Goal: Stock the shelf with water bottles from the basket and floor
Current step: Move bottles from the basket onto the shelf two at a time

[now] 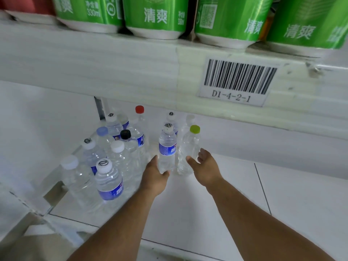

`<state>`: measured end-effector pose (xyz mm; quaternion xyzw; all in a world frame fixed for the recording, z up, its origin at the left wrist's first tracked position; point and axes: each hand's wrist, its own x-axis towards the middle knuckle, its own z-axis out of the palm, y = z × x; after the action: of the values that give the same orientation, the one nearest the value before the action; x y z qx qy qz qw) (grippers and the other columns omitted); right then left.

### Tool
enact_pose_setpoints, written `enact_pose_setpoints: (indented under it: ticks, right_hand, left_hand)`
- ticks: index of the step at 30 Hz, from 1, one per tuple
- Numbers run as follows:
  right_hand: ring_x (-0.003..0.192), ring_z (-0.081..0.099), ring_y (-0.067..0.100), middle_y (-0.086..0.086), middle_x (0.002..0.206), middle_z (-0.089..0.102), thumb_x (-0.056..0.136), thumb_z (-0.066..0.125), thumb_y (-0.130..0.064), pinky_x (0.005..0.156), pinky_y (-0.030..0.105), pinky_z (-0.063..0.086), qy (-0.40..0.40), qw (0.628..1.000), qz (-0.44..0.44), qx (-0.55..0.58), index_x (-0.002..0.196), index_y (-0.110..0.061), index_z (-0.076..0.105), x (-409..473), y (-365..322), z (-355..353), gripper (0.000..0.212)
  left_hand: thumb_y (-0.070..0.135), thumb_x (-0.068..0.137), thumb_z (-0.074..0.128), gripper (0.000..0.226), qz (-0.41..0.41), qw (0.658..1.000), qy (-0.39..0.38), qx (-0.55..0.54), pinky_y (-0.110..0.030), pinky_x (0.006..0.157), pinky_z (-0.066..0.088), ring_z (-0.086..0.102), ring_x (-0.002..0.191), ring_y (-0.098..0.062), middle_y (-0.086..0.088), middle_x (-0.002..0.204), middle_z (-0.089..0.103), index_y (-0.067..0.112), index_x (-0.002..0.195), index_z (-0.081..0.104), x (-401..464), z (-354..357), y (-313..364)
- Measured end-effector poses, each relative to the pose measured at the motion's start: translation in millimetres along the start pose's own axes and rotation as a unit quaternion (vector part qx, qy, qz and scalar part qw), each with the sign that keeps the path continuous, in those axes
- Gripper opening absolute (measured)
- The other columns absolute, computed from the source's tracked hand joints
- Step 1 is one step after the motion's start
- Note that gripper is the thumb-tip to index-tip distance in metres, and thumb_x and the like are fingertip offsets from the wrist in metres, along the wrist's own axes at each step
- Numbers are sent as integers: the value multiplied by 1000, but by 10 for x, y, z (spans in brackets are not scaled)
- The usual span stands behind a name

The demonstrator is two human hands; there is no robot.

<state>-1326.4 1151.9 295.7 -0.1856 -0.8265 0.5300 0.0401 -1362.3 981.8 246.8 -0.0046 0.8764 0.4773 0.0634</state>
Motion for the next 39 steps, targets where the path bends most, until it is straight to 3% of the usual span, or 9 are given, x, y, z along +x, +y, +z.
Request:
enact_pose_setpoints:
  ticks: [3, 7, 11, 15, 20, 27, 32, 39]
  right_hand:
    - [137, 46, 21, 3, 149, 47, 98, 57, -35, 106, 29, 37, 5, 998, 41, -43, 152, -10, 32, -305, -1, 50, 64]
    - [137, 46, 23, 5, 153, 44, 101, 50, -38, 106, 27, 35, -16, 988, 20, -154, 153, -11, 32, -867, -68, 149, 61]
    - [153, 15, 26, 9, 164, 21, 102, 40, -49, 122, 33, 13, -50, 933, -32, -355, 157, -10, 21, -1439, -5, 293, 70]
    - [154, 10, 27, 10, 164, 21, 100, 38, -52, 124, 38, 14, -53, 895, -40, -441, 155, -10, 24, -1976, 64, 439, 71]
    - [154, 7, 26, 8, 166, 14, 101, 40, -49, 124, 40, 12, -68, 879, -36, -470, 158, -11, 18, -2523, 75, 481, 72]
    - [153, 14, 25, 7, 165, 20, 100, 38, -49, 124, 41, 16, -94, 882, -30, -460, 156, -11, 21, -3000, 238, 440, 70]
    - [145, 32, 29, 7, 152, 41, 96, 45, -54, 116, 46, 31, -100, 892, -37, -439, 147, -12, 38, -3445, 642, 318, 66]
    - [142, 34, 31, 11, 154, 38, 97, 48, -50, 114, 45, 36, -179, 904, 44, -386, 149, -9, 33, -4112, 1595, 312, 68]
  left_hand:
    - [26, 90, 64, 73, 10, 995, -48, 89, -24, 110, 31, 36, 143, -20, -2, 156, 33, 19, 153, 28, -318, -107, 25]
    - [34, 92, 58, 76, 72, 968, -124, 205, -33, 119, 26, 21, 150, -19, 0, 164, 15, 25, 156, 17, -724, -320, 27]
    - [37, 94, 55, 73, 149, 926, -166, 304, -37, 119, 27, 18, 150, -18, 3, 165, 12, 26, 156, 17, -1202, -591, 9]
    - [35, 94, 53, 71, 195, 881, -182, 390, -37, 117, 27, 18, 149, -19, 2, 165, 11, 24, 156, 19, -1592, -880, -97]
    - [37, 95, 52, 70, 191, 872, -189, 409, -37, 116, 27, 21, 149, -20, 2, 165, 14, 23, 155, 20, -2016, -1094, -240]
    - [30, 94, 50, 64, 176, 876, -194, 405, -40, 114, 31, 28, 146, -22, 2, 162, 23, 25, 153, 25, -2582, -1082, -311]
    - [34, 91, 54, 66, 159, 870, -204, 420, -39, 110, 38, 35, 142, -23, 2, 158, 33, 24, 151, 29, -3068, -864, -458]
    - [34, 88, 58, 73, 85, 828, -286, 475, -40, 110, 40, 39, 140, -25, 1, 161, 28, 24, 153, 26, -3797, -453, -1030]
